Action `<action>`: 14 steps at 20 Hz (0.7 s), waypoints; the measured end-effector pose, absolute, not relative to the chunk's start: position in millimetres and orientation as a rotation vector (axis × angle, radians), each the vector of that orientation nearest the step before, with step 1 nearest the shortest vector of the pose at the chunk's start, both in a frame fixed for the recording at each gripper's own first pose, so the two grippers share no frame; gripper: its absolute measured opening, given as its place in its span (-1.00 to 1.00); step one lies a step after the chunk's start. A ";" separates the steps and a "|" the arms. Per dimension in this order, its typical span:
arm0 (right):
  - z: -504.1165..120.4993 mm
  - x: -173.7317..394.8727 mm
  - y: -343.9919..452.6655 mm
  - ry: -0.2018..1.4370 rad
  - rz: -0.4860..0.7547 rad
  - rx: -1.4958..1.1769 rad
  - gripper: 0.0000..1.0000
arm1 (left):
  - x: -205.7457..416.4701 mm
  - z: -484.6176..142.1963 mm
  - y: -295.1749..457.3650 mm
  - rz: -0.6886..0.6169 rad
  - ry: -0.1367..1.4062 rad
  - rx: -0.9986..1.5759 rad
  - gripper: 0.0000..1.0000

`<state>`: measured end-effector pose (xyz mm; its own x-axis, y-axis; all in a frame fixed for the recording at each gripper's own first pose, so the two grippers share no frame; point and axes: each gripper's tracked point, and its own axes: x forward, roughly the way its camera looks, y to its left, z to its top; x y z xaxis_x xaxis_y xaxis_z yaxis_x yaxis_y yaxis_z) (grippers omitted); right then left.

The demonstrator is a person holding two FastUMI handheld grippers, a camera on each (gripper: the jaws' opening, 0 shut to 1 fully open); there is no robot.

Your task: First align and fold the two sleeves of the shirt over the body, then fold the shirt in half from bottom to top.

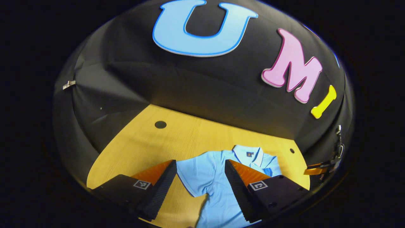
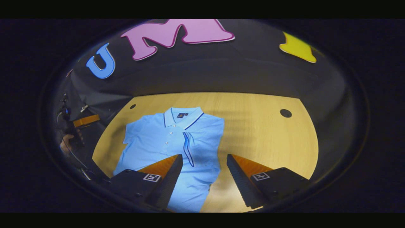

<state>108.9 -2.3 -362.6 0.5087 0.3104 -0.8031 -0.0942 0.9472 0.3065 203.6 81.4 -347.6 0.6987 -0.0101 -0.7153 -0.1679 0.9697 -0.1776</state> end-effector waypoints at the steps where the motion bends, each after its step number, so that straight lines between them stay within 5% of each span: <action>1: -361.0 98.9 -8.5 1.011 0.230 0.249 0.76 | 207.4 -362.0 82.7 0.095 0.825 -0.243 0.94; 14: -394.4 -28.8 -87.1 1.101 -0.034 0.398 0.76 | 225.2 -501.7 101.8 0.196 1.164 -0.185 0.94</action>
